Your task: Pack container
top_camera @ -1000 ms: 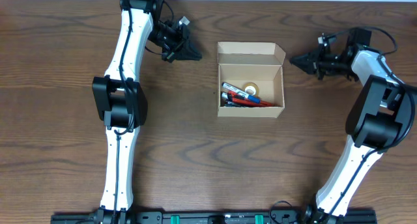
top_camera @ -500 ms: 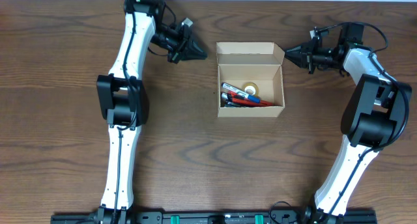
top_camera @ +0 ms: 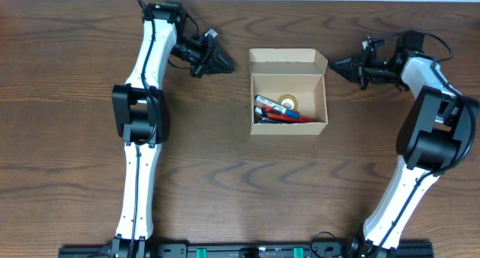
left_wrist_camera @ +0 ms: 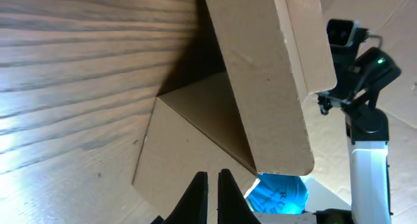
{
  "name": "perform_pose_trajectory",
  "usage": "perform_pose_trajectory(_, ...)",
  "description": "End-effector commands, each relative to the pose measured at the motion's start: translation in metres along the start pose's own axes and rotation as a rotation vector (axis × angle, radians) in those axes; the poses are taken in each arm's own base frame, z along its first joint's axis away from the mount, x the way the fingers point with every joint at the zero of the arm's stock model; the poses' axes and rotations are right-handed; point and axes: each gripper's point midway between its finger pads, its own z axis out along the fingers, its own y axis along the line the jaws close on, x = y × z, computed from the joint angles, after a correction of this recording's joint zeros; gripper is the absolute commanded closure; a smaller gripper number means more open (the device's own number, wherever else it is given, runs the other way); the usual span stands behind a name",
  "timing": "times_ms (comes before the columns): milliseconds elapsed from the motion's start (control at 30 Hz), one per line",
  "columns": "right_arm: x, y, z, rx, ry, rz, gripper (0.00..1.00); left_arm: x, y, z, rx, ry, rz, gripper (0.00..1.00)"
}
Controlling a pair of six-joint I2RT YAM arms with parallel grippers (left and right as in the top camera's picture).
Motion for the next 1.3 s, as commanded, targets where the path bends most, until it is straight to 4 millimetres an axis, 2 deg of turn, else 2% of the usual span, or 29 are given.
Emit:
perform_pose_trajectory(0,-0.005,-0.005,-0.006,0.047,-0.029,0.019,0.99,-0.001,0.002,-0.003,-0.004,-0.006,-0.017,0.94)
perform_pose_trajectory(467,-0.003,-0.006,-0.004,0.051,-0.025,0.048,0.98,0.000,-0.002,-0.003,0.017,0.001,-0.036,0.94)
perform_pose_trajectory(833,0.005,0.000,0.010,0.044,0.009,0.048,0.99,-0.003,-0.010,0.000,0.053,-0.001,-0.044,0.94)
perform_pose_trajectory(1000,0.009,0.002,0.016,0.047,0.023,0.040,0.98,-0.003,-0.012,0.007,0.053,0.007,-0.042,0.94)
perform_pose_trajectory(1133,0.010,0.002,0.018,0.048,0.027,0.039,0.98,-0.002,-0.005,0.018,0.060,0.030,-0.076,0.94)
perform_pose_trajectory(1267,0.010,0.001,0.017,0.048,0.026,0.041,0.98,-0.002,0.002,0.029,0.143,0.076,-0.120,0.94)
